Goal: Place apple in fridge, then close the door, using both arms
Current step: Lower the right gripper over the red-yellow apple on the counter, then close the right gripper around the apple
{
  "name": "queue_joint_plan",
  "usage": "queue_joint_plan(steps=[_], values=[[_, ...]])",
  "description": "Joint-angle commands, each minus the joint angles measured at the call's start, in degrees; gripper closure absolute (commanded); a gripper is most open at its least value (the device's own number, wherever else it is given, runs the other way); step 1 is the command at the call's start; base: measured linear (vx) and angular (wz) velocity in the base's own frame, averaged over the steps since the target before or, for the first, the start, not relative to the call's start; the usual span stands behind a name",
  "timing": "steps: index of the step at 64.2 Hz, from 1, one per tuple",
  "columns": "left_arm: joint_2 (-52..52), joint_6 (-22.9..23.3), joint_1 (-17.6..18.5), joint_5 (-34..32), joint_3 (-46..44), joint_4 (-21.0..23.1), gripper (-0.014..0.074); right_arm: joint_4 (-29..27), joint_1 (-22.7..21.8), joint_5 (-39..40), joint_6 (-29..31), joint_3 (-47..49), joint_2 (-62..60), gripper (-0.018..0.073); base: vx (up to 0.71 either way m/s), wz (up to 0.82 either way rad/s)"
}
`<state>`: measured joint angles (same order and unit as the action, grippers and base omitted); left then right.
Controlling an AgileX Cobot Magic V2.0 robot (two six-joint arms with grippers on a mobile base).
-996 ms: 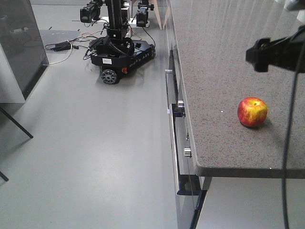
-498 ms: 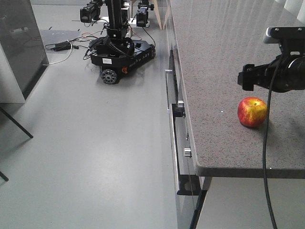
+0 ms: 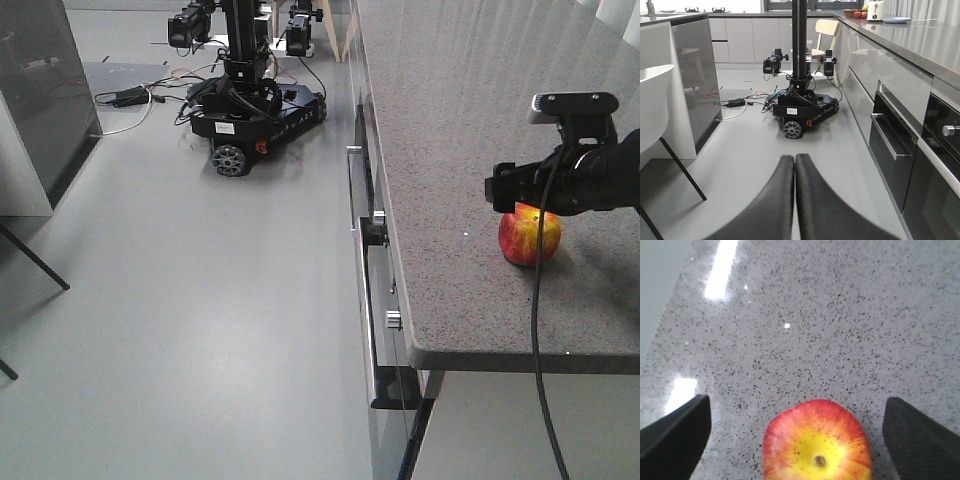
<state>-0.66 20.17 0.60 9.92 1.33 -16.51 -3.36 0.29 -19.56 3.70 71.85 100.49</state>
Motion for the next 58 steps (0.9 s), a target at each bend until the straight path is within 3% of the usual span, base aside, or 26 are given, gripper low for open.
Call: queue_joint_plan(steps=[1, 43, 58], values=[[-0.8, 0.1, 0.0, -4.2, 1.7, 0.0, 0.0602, 0.5, -0.3, 3.9, 0.2, 1.9, -1.4, -0.0092, 0.0, 0.0], [-0.8, 0.1, 0.0, -4.2, 1.7, 0.0, 0.0602, 1.2, -0.3, 3.0, 0.1, 1.9, 3.4, -0.0065, 0.0, 0.0], [-0.8, 0.1, 0.0, -4.2, 1.7, 0.0, 0.0602, 3.4, -0.3, 0.9, -0.1, 1.9, 3.4, 0.0008, 0.0, 0.0]])
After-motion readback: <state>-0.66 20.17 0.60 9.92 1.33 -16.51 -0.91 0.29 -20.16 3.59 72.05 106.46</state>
